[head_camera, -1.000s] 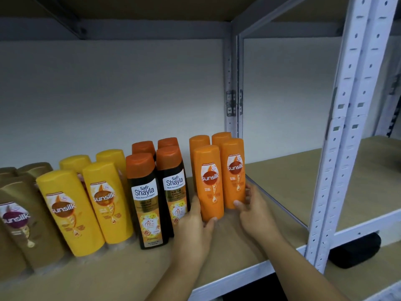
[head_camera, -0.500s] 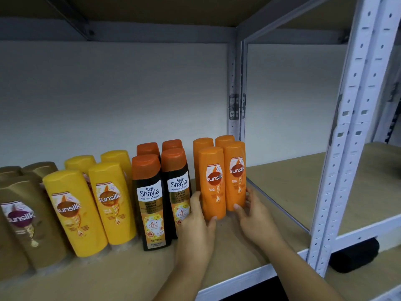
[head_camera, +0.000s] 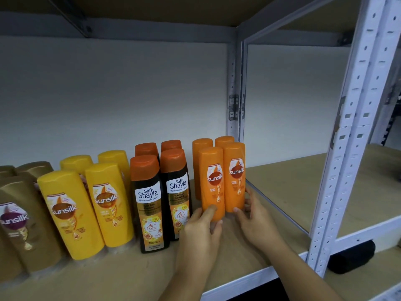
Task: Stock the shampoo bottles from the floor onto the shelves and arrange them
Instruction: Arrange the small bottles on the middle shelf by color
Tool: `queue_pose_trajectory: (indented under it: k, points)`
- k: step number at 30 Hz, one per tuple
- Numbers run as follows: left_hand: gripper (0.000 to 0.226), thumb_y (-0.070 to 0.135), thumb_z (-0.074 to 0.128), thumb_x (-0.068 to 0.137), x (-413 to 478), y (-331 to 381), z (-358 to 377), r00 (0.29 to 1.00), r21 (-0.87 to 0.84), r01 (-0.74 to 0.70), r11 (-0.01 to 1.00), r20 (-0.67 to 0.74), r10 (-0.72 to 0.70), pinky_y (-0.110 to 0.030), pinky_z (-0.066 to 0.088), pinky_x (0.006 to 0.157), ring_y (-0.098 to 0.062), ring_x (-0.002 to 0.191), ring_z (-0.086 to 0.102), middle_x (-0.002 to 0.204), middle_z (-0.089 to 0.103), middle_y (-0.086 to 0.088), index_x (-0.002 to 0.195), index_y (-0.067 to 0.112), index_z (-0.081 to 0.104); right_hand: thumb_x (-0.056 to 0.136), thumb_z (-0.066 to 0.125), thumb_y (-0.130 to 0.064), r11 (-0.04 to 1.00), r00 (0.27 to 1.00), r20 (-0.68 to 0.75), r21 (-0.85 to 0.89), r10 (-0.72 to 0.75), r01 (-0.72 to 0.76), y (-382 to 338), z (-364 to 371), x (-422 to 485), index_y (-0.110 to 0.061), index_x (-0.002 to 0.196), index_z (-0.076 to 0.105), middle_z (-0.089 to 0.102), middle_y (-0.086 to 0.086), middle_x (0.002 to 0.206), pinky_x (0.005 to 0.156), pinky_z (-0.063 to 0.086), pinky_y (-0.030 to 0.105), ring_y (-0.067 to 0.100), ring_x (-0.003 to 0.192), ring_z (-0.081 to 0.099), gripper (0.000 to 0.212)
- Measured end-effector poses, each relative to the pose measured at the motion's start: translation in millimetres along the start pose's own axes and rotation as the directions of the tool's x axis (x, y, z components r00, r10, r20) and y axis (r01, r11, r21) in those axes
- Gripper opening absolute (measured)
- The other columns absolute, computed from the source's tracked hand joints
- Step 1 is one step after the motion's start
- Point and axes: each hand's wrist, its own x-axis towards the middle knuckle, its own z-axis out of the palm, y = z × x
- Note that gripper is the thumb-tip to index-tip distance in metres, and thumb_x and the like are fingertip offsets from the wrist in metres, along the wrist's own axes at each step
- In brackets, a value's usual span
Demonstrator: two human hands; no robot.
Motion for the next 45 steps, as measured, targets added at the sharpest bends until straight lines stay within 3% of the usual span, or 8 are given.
queue_pose_trajectory:
  k: [8,18,25,29,32,37,40,45]
  points:
    - [0.033,0.035,0.066,0.095,0.5,-2.4,-0.8,1.0,0.009,0.016,1.0,0.022,-0.016,-0.017,0.052,0.079,-0.006,0.09,0.063,0.117,0.063,0.011,0.127,0.036,0.057,0.096,0.062,-0.038,1.0,1.0,-0.001,0.023,-0.015,0.015,2.6,-1.1,0.2,-0.039,0.146,0.032,0.055,-0.018,0.135,0.097,0.047,0.027,0.006,0.121,0.055,0.058]
    - [0.029,0.041,0.058,0.099,2.2,-2.5,-0.5,0.996,0.027,0.056,0.998,0.069,-0.058,-0.015,0.047,0.087,-0.008,0.106,0.06,0.132,0.055,0.012,0.127,0.036,0.057,0.095,0.061,-0.043,1.0,1.0,0.005,0.016,0.012,-0.012,2.5,1.3,2.3,-0.04,0.148,0.029,0.053,-0.014,0.141,0.103,0.047,0.035,0.011,0.127,0.054,0.062]
    - [0.033,0.041,0.058,0.096,-10.1,-7.4,-22.1,0.971,0.084,-0.042,0.996,0.239,0.021,-0.028,0.051,0.085,-0.01,0.105,0.06,0.123,0.063,0.008,0.127,0.028,0.057,0.096,0.054,-0.046,0.946,0.998,0.05,-0.324,0.023,-0.006,-1.4,2.0,-21.5,-0.029,0.144,0.039,0.065,-0.006,0.125,0.092,0.051,0.032,0.017,0.112,0.062,0.053]
    - [0.052,0.05,0.05,0.098,-33.0,-15.7,-55.3,0.898,0.139,-0.076,0.987,0.44,0.007,-0.031,0.049,0.097,-0.014,0.12,0.057,0.138,0.06,0.008,0.146,0.03,0.047,0.094,0.051,-0.049,0.827,0.989,0.144,-0.56,0.041,0.048,-7.2,2.2,-50.5,-0.02,0.122,0.055,0.064,0.001,0.119,0.099,0.044,0.036,0.024,0.115,0.057,0.04]
    - [0.051,0.05,0.049,0.1,-50.2,-24.0,-81.2,0.872,0.112,-0.08,0.99,0.488,0.016,-0.027,0.042,0.107,-0.013,0.133,0.05,0.149,0.052,0.009,0.146,0.027,0.05,0.098,0.045,-0.049,0.787,0.97,0.244,-0.602,0.021,0.134,-22.8,8.8,-71.6,-0.023,0.102,0.054,0.061,-0.001,0.117,0.102,0.036,0.037,0.024,0.118,0.053,0.028]
    - [0.054,0.055,0.044,0.101,-77.1,-38.9,-115.3,0.878,0.174,-0.079,0.981,0.479,-0.014,-0.024,0.03,0.117,-0.009,0.144,0.037,0.156,0.043,0.011,0.147,0.028,0.05,0.103,0.038,-0.044,0.787,0.937,0.348,-0.58,0.005,0.212,-57.0,29.1,-111.3,-0.017,0.128,0.055,0.051,-0.001,0.141,0.118,0.018,0.043,0.022,0.141,0.034,0.04]
    - [0.05,0.052,0.047,0.101,-88.7,-41.8,-132.6,0.896,0.207,-0.042,0.978,0.441,-0.055,-0.025,0.032,0.112,-0.013,0.138,0.044,0.15,0.052,0.006,0.14,0.023,0.058,0.105,0.037,-0.041,0.802,0.926,0.376,-0.554,0.0,0.225,-76.1,39.7,-131.3,-0.013,0.134,0.052,0.046,0.003,0.148,0.119,0.012,0.043,0.024,0.147,0.026,0.044]
    - [0.042,0.046,0.054,0.098,-102.7,-49.5,-149.1,0.921,0.217,0.106,0.97,0.347,-0.178,-0.034,0.046,0.1,-0.018,0.118,0.057,0.127,0.065,-0.002,0.117,0.011,0.067,0.103,0.04,-0.039,0.823,0.911,0.408,-0.493,-0.068,0.282,-94.0,59.1,-147.2,-0.02,0.119,0.06,0.058,-0.003,0.131,0.111,0.023,0.04,0.021,0.132,0.043,0.032]
